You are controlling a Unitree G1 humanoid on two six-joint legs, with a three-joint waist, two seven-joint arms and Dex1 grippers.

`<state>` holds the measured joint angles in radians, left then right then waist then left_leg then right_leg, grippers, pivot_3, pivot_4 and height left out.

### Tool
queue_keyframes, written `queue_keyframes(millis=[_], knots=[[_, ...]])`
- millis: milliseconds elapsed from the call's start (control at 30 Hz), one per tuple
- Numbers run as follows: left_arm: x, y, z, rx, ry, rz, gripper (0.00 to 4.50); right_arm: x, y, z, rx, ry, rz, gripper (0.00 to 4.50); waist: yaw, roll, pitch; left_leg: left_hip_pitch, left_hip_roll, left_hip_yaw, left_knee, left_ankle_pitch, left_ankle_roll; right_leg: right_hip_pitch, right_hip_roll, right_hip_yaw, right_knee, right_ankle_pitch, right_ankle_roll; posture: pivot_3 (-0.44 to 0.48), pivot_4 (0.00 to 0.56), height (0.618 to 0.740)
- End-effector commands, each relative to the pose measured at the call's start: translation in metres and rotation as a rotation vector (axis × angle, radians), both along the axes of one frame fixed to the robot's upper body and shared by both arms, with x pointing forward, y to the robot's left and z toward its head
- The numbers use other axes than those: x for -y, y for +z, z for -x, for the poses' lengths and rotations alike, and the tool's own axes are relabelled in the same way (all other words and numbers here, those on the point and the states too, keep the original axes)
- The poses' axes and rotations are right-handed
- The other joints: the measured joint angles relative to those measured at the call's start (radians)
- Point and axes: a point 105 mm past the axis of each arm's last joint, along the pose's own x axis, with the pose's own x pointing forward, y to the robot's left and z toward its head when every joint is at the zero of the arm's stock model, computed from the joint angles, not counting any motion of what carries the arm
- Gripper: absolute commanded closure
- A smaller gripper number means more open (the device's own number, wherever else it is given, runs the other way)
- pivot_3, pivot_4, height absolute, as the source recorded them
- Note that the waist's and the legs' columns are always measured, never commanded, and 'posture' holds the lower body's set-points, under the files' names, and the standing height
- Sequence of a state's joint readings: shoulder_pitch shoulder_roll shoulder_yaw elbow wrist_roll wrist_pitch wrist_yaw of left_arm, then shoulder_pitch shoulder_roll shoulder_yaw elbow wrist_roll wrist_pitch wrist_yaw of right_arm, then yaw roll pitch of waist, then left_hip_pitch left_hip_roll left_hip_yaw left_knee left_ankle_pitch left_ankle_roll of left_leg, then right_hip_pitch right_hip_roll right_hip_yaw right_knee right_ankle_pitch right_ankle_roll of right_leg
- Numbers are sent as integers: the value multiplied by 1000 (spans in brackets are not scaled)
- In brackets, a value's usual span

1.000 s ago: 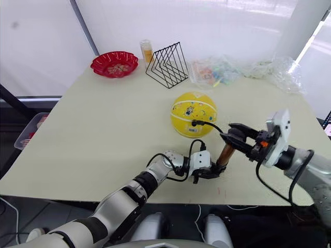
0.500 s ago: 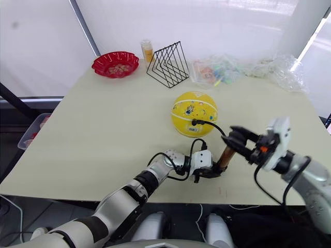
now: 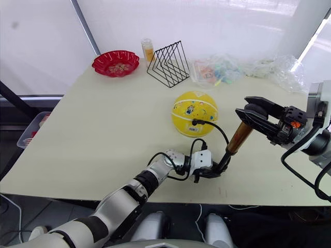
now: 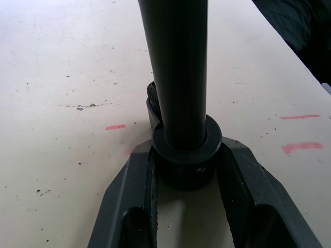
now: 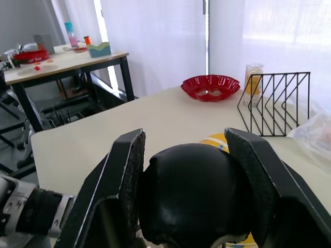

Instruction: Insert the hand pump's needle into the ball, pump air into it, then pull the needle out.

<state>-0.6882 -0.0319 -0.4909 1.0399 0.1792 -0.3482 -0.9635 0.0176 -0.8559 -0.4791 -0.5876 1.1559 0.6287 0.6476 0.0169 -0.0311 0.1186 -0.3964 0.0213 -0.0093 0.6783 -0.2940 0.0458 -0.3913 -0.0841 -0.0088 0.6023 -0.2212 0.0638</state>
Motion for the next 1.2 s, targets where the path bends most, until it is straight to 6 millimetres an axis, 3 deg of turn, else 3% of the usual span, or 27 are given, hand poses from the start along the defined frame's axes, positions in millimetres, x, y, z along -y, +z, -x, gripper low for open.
queue_keyframes(millis=[33,300,367,500,600,767,933,1067,1167,1200], knots=[[-59,-73,29,-196,42,-319,3378,14,-44,-10,-107,-118,86,2527,-1,-4,-3,0,0,0,0,0,0,0,0,0,0,0,0,0,150,735],[-59,-73,28,-194,45,-320,3378,1,-101,-10,-206,-118,122,2527,-2,-4,-4,3,1,-1,0,0,0,2,0,0,0,0,0,0,150,735],[-60,-73,28,-193,46,-321,3378,-1,-99,-11,-181,-107,123,2527,-2,-3,-4,3,1,-1,0,0,0,2,0,0,1,0,0,0,150,735],[-60,-74,28,-191,44,-323,3378,5,-62,-15,-55,-95,66,2527,-2,-2,-3,3,0,0,0,0,0,2,4,0,0,0,0,0,150,735],[-60,-74,28,-191,42,-325,3378,14,-17,-17,59,-93,25,2527,-2,5,2,3,0,0,1,0,0,2,4,0,1,0,0,0,150,735],[-60,-75,30,-193,39,-327,3378,21,37,-11,146,-70,-10,2527,-1,7,4,3,0,-1,1,0,0,2,4,0,1,0,0,0,150,735],[-60,-75,30,-196,37,-327,3378,24,66,-7,154,-61,-3,2527,-1,5,5,2,0,-1,2,0,0,2,-1,0,1,0,0,0,150,735],[-60,-75,30,-196,35,-325,3378,18,50,-12,81,-69,10,2527,-1,6,5,1,0,0,2,0,0,2,-2,0,0,0,0,0,150,735],[-59,-75,31,-196,33,-324,3378,12,18,-14,-12,-55,50,2527,-1,3,4,1,0,0,2,0,0,2,-2,0,0,0,0,0,150,735],[-59,-74,31,-194,33,-324,3378,8,-4,-15,-69,-54,78,2527,-1,1,2,1,0,-1,2,0,0,2,-2,0,0,0,0,0,150,735]])
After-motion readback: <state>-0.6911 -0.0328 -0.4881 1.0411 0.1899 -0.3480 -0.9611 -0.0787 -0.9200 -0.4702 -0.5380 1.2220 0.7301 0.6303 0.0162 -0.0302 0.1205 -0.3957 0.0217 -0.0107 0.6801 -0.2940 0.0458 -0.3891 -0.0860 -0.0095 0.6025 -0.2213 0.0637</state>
